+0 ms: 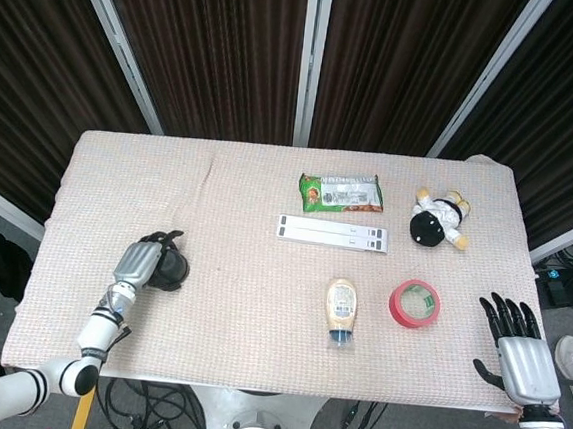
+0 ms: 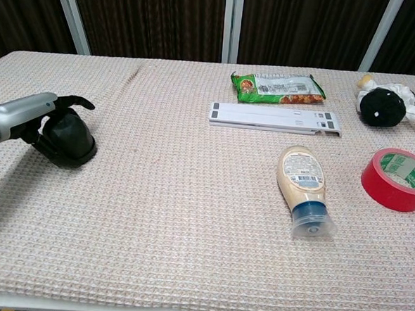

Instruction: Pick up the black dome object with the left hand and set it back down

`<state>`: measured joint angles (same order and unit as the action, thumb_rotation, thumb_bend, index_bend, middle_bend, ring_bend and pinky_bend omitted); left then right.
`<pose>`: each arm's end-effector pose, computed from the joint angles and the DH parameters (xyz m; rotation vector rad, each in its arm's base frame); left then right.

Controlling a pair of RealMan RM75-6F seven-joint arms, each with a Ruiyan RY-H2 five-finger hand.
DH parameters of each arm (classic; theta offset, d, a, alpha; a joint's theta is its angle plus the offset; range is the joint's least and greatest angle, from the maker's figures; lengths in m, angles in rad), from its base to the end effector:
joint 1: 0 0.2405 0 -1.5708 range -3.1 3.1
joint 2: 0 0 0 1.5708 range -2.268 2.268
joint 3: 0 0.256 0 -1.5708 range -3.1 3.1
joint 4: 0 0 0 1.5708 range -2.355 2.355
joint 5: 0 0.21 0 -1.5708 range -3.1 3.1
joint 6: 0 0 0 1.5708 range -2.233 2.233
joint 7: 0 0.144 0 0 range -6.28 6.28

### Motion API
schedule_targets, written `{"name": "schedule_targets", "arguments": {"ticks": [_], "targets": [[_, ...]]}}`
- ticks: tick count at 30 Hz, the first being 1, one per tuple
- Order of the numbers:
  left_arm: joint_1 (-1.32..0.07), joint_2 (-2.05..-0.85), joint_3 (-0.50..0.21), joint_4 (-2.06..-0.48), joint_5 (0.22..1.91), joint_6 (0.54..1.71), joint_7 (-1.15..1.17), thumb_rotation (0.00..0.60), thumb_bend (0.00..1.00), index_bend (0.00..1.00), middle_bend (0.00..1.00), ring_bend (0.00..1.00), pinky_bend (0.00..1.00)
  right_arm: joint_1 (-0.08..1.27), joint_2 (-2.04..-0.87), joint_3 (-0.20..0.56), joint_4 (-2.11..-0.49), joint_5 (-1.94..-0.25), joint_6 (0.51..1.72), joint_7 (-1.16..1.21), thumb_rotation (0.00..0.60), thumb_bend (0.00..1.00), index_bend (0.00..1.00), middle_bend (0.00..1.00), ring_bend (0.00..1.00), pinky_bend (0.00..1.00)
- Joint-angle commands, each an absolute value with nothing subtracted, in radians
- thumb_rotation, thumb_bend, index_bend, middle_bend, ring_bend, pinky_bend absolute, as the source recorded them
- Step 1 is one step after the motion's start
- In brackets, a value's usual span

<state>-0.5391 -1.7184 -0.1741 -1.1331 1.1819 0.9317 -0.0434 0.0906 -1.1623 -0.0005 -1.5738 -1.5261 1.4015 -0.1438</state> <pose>-0.2525 0.3242 -0.0461 -1.5601 -1.3239 -0.9156 -0.3190 -0.1713 0.1294 1.5345 -0.8740 0.7369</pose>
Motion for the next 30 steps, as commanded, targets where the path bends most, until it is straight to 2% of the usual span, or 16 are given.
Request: {"name": "schedule_targets", "arguments": {"ticks": [1,11,19,25,30], "targets": [[-0.538,-1.723,-0.178,-1.132,1.184,0.945,-0.043,0.600,0.03,0.16,0.38,0.17,0.22,0.091,-1.162,0.000,-1.574,-1.524,1.399,-0.144,0.600,0.10,0.00,0.00,0.00,0.00],[-0.539,-1.674,-0.191,-1.214,1.219,1.005,-0.020,0.600,0.06,0.22,0.43,0.23,0.28,0.090,-1.164,-0.002,-1.572,-1.526,1.400,-0.140,0.600,0.10,0.00,0.00,0.00,0.00],[-0.563,-1.615,-0.211,-1.292,1.216,1.008,0.051,0.600,0.06,0.34,0.45,0.26,0.32,0.090,-1.165,-0.002,-1.568,-1.524,1.399,-0.136,0.600,0.10,0.00,0.00,0.00,0.00],[-0.630,-1.509,-0.315,-1.392,1.226,1.057,0.160,0.600,0.07,0.40,0.45,0.26,0.32,0.089,-1.165,0.000,-1.567,-1.530,1.409,-0.129,0.600,0.10,0.00,0.00,0.00,0.00],[-0.682,-1.419,-0.403,-1.517,1.240,1.125,0.277,0.600,0.07,0.41,0.45,0.26,0.32,0.089,-1.168,-0.005,-1.562,-1.544,1.413,-0.121,0.600,0.10,0.00,0.00,0.00,0.00]]}}
